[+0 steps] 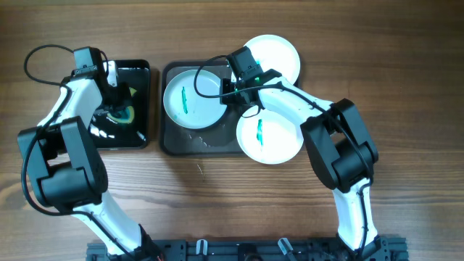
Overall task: Clean dirty plates on tray and stack at the side
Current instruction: 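Grasp the green-yellow sponge with the left gripper and lift it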
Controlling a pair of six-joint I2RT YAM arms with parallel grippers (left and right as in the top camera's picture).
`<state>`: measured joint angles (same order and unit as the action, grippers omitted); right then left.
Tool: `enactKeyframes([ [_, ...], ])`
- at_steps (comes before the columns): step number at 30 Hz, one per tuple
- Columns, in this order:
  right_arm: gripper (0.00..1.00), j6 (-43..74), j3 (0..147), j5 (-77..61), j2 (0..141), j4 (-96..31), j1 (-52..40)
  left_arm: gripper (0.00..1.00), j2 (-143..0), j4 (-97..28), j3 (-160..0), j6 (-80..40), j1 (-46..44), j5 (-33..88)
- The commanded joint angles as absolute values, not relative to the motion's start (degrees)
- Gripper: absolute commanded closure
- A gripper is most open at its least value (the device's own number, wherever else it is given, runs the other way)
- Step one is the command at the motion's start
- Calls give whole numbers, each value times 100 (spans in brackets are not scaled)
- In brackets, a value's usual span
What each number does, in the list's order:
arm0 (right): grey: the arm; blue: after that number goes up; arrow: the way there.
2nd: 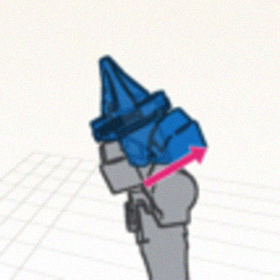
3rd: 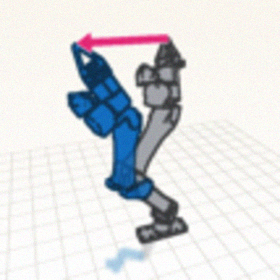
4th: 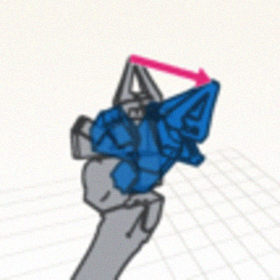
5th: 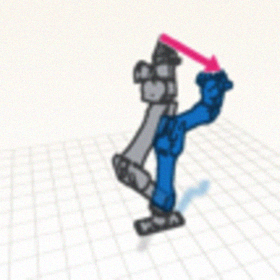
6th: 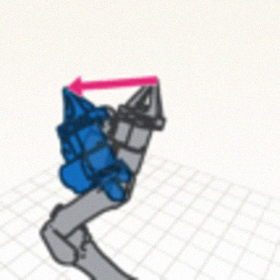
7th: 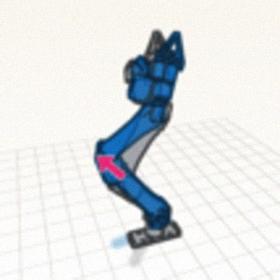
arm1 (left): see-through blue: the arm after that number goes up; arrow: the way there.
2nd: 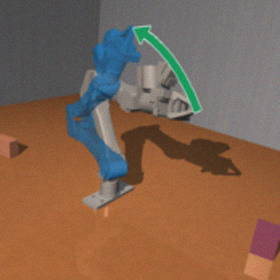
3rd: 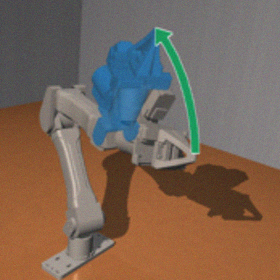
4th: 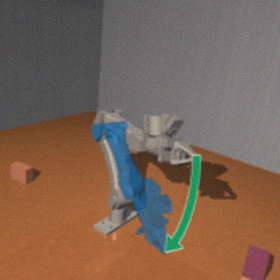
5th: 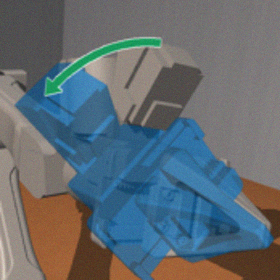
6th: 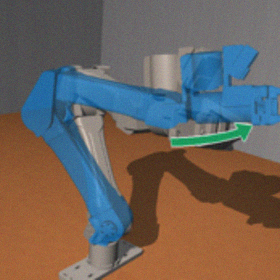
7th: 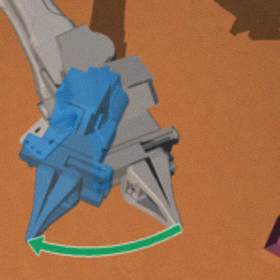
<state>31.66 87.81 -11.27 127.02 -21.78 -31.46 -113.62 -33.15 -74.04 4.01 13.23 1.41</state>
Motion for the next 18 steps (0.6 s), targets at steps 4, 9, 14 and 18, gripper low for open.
enactKeyframes([
  [4,96,3144,8770,-943,12964,-2366,-3166,96,-11644,-3365,-7507,167,1297,381],
  [9,96,3142,8770,-1041,12964,-2375,-3166,96,-11284,-3916,-8117,99,1297,493],
  [14,96,3146,8770,-1052,12964,-2429,-3164,96,-10940,-4803,-9115,82,1295,1256],
  [18,96,3166,8770,-1166,12964,-2438,-3148,96,-10899,-5030,-9216,-99,1127,2246],
])
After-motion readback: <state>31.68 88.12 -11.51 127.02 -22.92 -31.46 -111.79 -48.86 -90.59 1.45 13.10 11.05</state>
